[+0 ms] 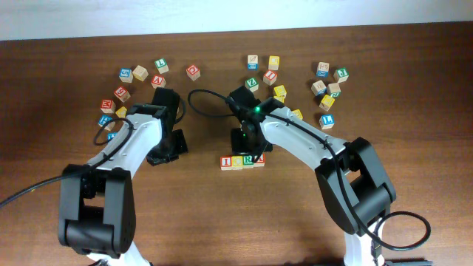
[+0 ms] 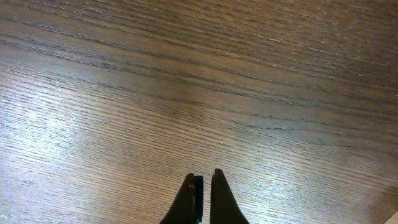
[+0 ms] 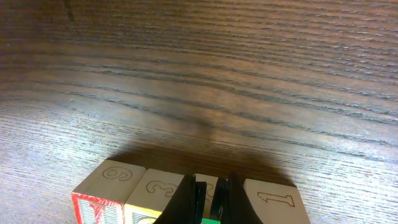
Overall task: Spell out ICRA
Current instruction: 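Raise both grippers and hold them above the finished row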
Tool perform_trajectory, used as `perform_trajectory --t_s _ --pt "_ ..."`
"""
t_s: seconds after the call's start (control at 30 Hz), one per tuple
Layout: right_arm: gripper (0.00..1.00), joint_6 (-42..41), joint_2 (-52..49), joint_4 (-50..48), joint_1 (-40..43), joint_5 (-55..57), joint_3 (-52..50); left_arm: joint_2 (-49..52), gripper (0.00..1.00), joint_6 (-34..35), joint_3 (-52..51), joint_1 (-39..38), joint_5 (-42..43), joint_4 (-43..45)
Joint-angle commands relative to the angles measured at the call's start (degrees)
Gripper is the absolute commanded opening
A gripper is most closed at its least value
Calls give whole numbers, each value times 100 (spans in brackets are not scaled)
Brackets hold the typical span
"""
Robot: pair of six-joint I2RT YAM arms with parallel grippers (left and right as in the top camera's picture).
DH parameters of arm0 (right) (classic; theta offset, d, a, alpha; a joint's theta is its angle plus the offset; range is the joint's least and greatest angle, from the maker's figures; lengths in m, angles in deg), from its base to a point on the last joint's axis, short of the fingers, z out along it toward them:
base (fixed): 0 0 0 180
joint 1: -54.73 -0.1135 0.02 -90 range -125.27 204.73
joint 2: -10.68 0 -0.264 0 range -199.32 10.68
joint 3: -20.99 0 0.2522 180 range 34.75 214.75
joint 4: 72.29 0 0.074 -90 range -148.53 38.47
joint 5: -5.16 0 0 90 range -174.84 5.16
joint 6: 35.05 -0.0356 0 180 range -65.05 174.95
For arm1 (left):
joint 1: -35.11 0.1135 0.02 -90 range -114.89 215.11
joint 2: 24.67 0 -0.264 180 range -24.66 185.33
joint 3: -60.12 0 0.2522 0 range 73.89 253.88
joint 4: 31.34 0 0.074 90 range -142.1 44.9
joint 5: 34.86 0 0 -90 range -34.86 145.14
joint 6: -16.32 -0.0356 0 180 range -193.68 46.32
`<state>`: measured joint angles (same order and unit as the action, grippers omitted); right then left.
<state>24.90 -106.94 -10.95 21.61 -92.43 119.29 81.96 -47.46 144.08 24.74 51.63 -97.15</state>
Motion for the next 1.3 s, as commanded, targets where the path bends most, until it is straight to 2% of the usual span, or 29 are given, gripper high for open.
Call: perform_trajectory --t_s 0.0,0.43,0.67,0.97,1.27 --pt "4 -48 -90 20 -35 -59 11 50 0 79 83 22 -83 -7" --pt "4 -50 -87 22 -22 -76 20 50 0 79 83 22 -83 -9" --pt "4 -24 -87 376 540 -74 715 50 0 79 83 22 -83 -11" --pt "4 103 -87 348 597 76 -72 50 0 76 83 20 -39 -11" --pt "4 105 -87 310 450 -15 -74 50 0 76 83 22 -39 -11"
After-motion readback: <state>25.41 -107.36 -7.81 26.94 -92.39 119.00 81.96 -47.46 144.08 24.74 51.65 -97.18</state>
